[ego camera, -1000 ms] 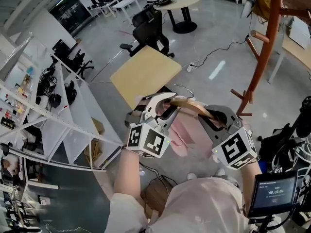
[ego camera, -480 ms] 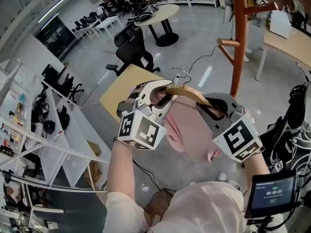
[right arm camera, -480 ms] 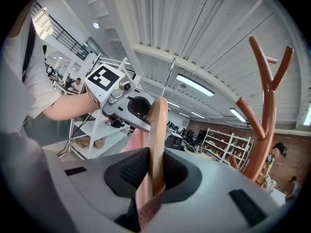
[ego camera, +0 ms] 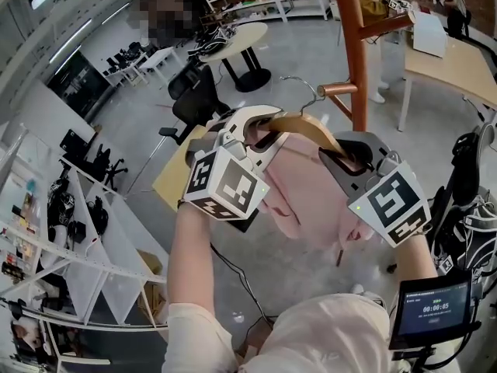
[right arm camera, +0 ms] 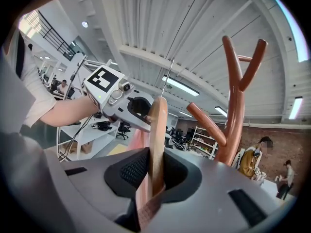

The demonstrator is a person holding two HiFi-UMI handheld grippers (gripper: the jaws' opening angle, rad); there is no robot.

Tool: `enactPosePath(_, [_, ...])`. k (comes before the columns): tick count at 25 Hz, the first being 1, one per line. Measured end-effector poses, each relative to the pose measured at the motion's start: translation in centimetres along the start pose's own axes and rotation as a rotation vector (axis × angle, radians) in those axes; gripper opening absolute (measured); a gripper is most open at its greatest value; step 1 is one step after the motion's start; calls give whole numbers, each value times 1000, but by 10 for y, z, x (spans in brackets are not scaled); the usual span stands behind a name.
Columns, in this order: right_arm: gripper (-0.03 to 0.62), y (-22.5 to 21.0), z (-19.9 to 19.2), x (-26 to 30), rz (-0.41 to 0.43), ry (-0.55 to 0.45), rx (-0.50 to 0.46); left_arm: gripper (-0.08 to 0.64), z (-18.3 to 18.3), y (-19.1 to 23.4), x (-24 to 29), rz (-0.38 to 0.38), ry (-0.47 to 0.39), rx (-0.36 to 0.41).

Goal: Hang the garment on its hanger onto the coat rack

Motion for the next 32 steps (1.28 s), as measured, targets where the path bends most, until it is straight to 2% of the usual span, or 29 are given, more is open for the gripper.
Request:
enactPosePath(9, [72,-27,-42,7,-25,50,67,106,6,-9,60,-80,-11,5])
enactPosePath(32, [72,-31,-85,24,11,121,191,106,-9,-34,103,-179,16,-37])
Point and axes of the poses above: the fingertips, and each gripper's own axes: x forward along the fingers, y to its left, z out of its top, the point moved 9 cm from there along -x, backward along the fingers, and after that the axes turned 8 degrees about y, right-handed, at the moved point
